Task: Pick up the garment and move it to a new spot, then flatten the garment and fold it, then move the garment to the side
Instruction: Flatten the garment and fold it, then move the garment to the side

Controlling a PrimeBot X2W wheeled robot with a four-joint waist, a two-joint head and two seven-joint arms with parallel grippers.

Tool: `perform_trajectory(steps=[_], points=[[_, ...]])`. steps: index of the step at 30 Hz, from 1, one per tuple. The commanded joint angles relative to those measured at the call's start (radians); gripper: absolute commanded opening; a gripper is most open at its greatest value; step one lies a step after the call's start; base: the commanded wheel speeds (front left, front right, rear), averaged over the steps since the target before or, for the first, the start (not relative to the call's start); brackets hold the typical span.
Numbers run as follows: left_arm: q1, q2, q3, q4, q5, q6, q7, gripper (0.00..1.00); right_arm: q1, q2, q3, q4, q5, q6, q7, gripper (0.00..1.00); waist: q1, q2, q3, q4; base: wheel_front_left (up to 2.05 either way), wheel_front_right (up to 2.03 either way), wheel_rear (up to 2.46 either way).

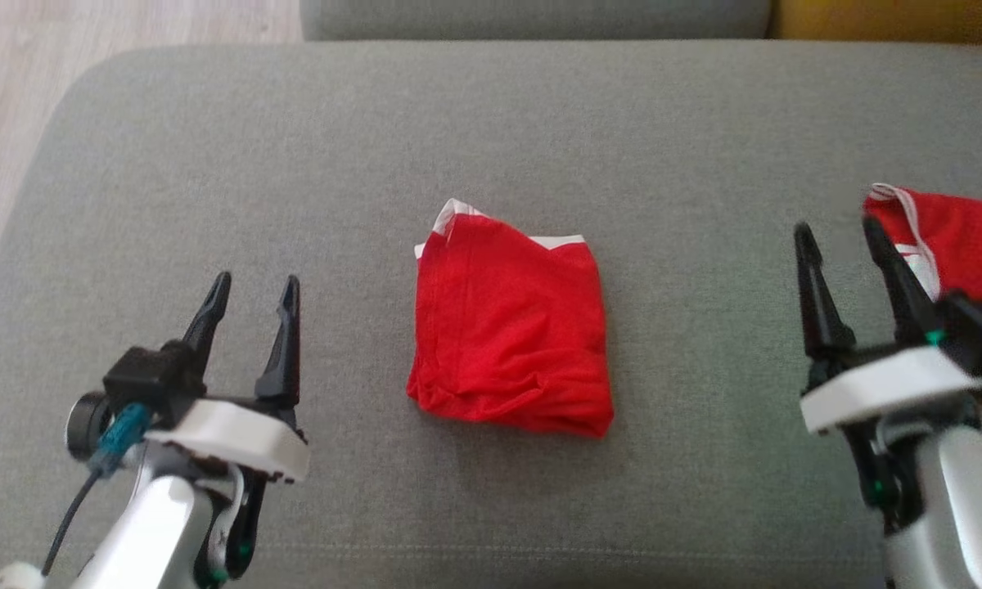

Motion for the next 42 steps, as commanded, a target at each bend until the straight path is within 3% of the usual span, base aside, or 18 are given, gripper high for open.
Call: perform_trajectory(steps=[1,14,42], points=[[-0.020,0.036,0.046,-0.036,0.010,0.007,0.001,1.00,0.002,0.007,0.005,-0.062,-0.015,-0.001,0.014,1.00,0.0000,-0.0001,-0.015,-0.010,0.00,0.00,0.00],[0.071,0.062,0.032,-0.080,0.003,0.033,0.032,1.00,0.207,0.065,-0.064,-0.244,-0.062,-0.001,0.129,1.00,0.0000,-0.0001,-0.111,-0.023,0.00,0.00,0.00],[0.122,0.088,0.026,-0.102,-0.005,0.067,0.054,1.00,0.261,0.090,-0.088,-0.260,-0.049,-0.001,0.167,1.00,0.0000,-0.0001,-0.143,-0.009,0.00,0.00,0.00]])
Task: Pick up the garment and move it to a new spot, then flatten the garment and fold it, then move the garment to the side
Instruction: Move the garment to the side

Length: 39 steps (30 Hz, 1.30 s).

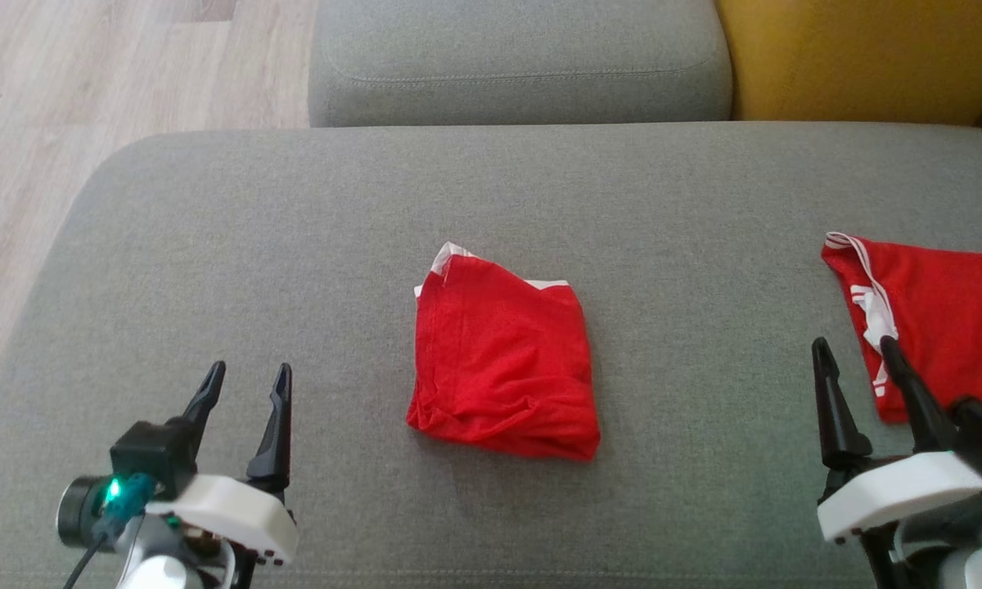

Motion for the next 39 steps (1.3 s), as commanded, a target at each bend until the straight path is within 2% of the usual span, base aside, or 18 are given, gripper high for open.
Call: perform_trajectory(steps=[1,16,22,27,39], points=[[-0.044,0.030,0.039,-0.034,-0.004,0.006,0.001,1.00,-0.024,-0.007,0.021,-0.036,0.004,-0.001,0.004,1.00,0.0000,-0.0001,0.001,0.000,0.00,0.00,0.00],[-0.061,0.039,0.037,-0.040,-0.006,0.010,0.004,1.00,-0.044,-0.006,0.029,-0.016,0.010,-0.001,0.000,1.00,0.0000,-0.0001,0.016,0.013,0.00,0.00,0.00],[-0.101,0.038,0.029,-0.045,0.000,-0.003,0.000,1.00,-0.126,-0.005,0.093,0.056,0.032,-0.001,-0.008,1.00,0.0000,-0.0001,0.055,0.048,0.00,0.00,0.00],[-0.133,0.030,0.023,-0.041,0.003,-0.013,-0.012,1.00,-0.218,-0.004,0.166,0.174,0.053,-0.001,-0.025,1.00,0.0000,-0.0001,0.092,0.075,0.00,0.00,0.00],[-0.212,-0.009,-0.006,0.008,0.009,-0.047,-0.042,1.00,-0.450,-0.003,0.398,0.694,0.200,-0.001,-0.076,1.00,0.0000,-0.0001,0.175,0.142,0.00,0.00,0.00]])
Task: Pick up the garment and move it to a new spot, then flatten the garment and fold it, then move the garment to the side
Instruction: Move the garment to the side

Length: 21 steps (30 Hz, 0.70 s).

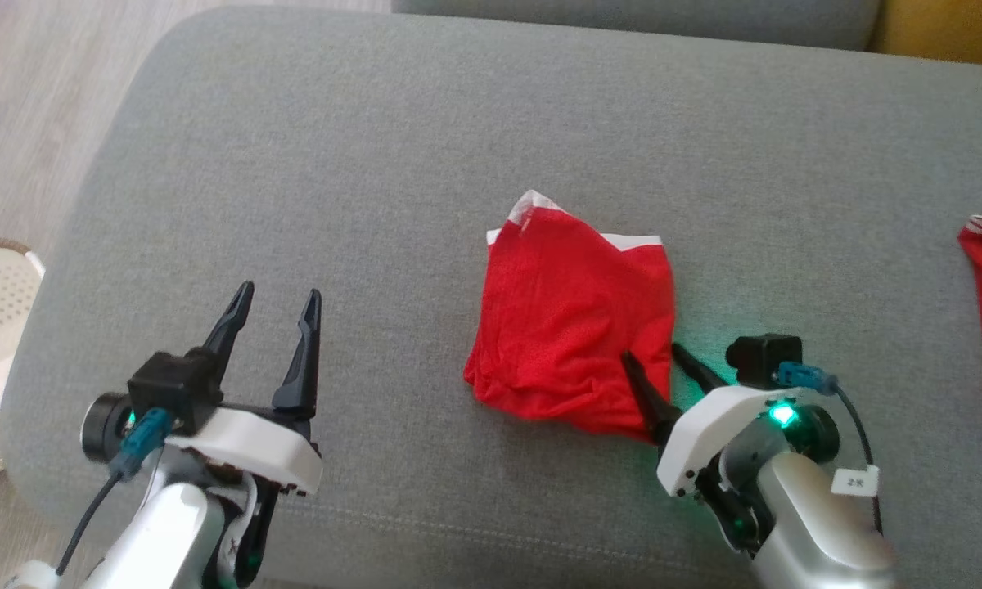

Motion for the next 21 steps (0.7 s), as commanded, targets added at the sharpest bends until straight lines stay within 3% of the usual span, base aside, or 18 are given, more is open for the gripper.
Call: perform_trajectory(steps=[1,6,8,9,19,21], points=[[-0.060,0.014,0.038,-0.021,0.008,-0.003,-0.015,1.00,-0.044,-0.001,0.035,0.009,0.022,-0.001,-0.012,1.00,0.0000,0.0000,0.011,0.010,0.00,0.00,0.00],[-0.071,0.008,0.038,-0.005,0.008,-0.006,-0.024,1.00,-0.085,-0.001,0.101,0.119,0.084,-0.001,-0.003,1.00,0.0000,0.0000,0.016,0.008,0.00,0.00,0.00],[-0.072,0.008,0.039,-0.001,0.008,-0.006,-0.027,1.00,-0.094,-0.001,0.136,0.133,0.111,-0.001,-0.003,0.29,0.0000,0.0000,0.015,0.001,0.00,0.00,0.00],[-0.072,0.008,0.039,0.000,0.008,-0.006,-0.028,1.00,-0.098,-0.001,0.151,0.140,0.118,-0.001,-0.004,0.00,0.0000,0.0000,0.014,-0.004,0.00,0.00,0.00],[-0.063,0.017,0.046,-0.003,0.005,0.000,-0.035,1.00,-0.132,-0.003,0.166,0.114,0.053,-0.001,-0.076,0.00,0.0000,0.0000,-0.003,-0.090,0.00,0.00,0.00],[-0.058,0.021,0.047,-0.013,0.005,0.004,-0.036,1.00,-0.127,-0.034,0.158,0.062,0.003,-0.001,-0.067,0.00,0.0000,0.0000,-0.001,-0.132,0.00,0.00,0.00]])
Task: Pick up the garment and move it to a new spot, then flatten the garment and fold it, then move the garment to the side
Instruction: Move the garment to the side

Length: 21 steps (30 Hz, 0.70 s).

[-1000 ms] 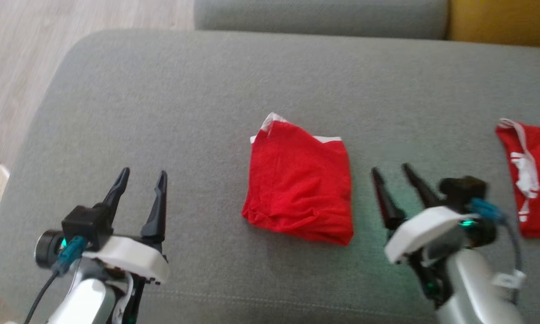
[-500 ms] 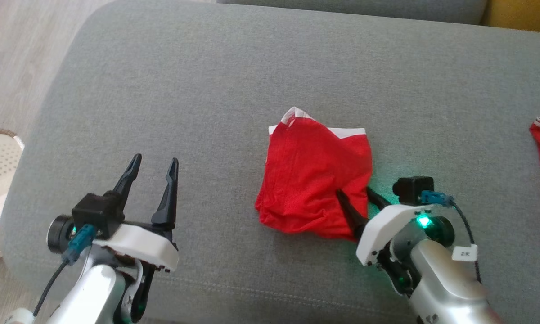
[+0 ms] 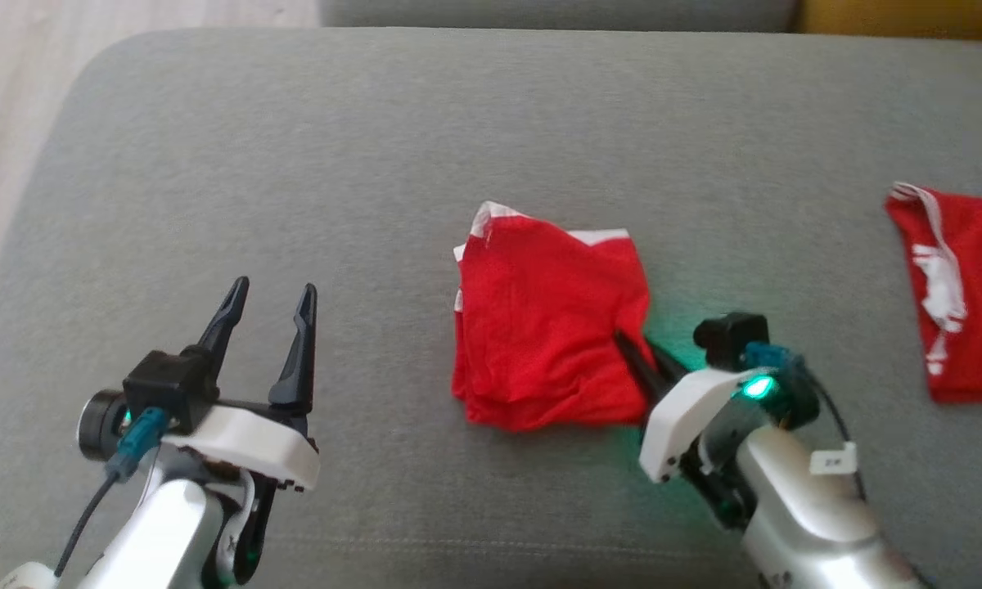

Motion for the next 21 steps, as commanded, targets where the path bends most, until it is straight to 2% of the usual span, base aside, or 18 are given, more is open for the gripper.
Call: perform_trajectory(steps=[1,9,10,17,21], points=[[-0.040,0.029,0.048,-0.040,0.005,0.006,-0.010,1.00,-0.021,-0.026,0.004,-0.063,-0.026,-0.001,0.004,0.00,0.0000,0.0000,0.001,-0.046,0.00,0.00,0.00],[-0.038,0.037,0.051,-0.067,0.005,0.015,-0.009,1.00,0.061,-0.196,-0.070,-0.343,-0.109,-0.001,0.153,0.00,0.0000,0.0000,0.020,-0.168,0.00,0.00,0.00],[-0.038,0.037,0.051,-0.067,0.005,0.015,-0.009,1.00,0.061,-0.196,-0.070,-0.343,-0.109,-0.001,0.153,0.00,0.0000,0.0000,0.020,-0.168,0.00,0.00,0.00],[-0.060,0.038,0.046,-0.085,0.007,0.014,-0.005,1.00,0.117,-0.360,-0.195,-0.564,-0.145,-0.001,0.307,0.00,0.0000,0.0000,0.057,-0.234,0.00,0.00,0.00],[-0.076,0.039,0.043,-0.088,0.009,0.012,-0.004,1.00,0.095,-0.429,-0.276,-0.617,-0.150,-0.001,0.361,0.00,0.0000,0.0000,0.082,-0.252,0.00,0.00,0.00]])
